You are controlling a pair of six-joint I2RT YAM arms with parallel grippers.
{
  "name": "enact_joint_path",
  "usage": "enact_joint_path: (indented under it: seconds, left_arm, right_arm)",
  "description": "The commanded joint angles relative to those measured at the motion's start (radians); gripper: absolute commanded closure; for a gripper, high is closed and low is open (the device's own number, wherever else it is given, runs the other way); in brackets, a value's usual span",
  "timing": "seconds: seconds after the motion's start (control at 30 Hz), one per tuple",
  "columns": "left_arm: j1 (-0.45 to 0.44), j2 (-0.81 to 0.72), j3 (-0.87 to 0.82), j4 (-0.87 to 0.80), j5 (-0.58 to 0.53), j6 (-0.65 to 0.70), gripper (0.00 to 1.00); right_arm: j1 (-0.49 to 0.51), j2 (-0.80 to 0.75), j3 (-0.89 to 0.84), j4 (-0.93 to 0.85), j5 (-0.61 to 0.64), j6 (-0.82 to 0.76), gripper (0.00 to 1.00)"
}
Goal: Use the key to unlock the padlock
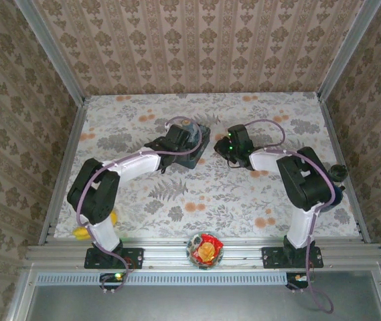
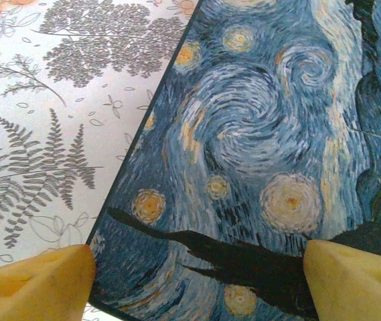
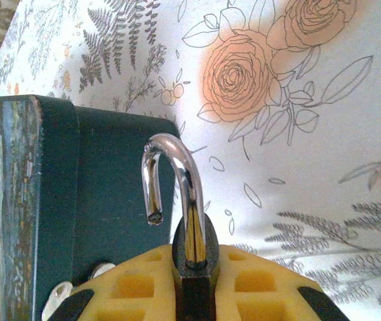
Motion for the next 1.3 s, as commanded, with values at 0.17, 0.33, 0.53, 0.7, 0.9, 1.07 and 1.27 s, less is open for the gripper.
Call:
enact_joint_path:
  seconds: [0.17, 0.33, 0.53, 0.7, 0.9, 1.07, 1.27]
  left_arm:
    - [0.052, -0.035, -0.014, -0.113, -0.056, 0.067, 0.05]
    - [0.091, -0.083, -0.029, -0.113, -0.065, 0.077, 0.03]
    - [0.119, -0.155, -0.046, -0.12, -0.053, 0.061, 0.02]
    - [0.132, -0.229, -0.071, -0.121, -0.007, 0.021, 0.01]
    - [0.152, -0.299, -0.111, -0.121, 0.061, -0.03, 0.0]
    - [0.168, -0.337, -0.146, -0.109, 0.109, -0.079, 0.0]
    - [0.178, -0.356, -0.176, -0.094, 0.153, -0.111, 0.0]
  right_arm:
    - [-0.001, -0.157, -0.003, -0.301, -0.078, -0.225, 1.0]
    - [-0.003, -0.185, 0.024, -0.495, -0.179, -0.369, 1.0]
    - [-0.009, -0.177, 0.068, -0.683, -0.245, -0.523, 1.0]
    - [-0.053, -0.128, 0.136, -0.822, -0.252, -0.629, 1.0]
    - [-0.127, -0.048, 0.203, -0.858, -0.373, -0.707, 1.0]
    - [-0.146, 0.035, 0.285, -0.942, -0.403, -0.79, 0.99]
    - [-0.168, 0.112, 0.349, -1.028, -0.305, -0.83, 0.91]
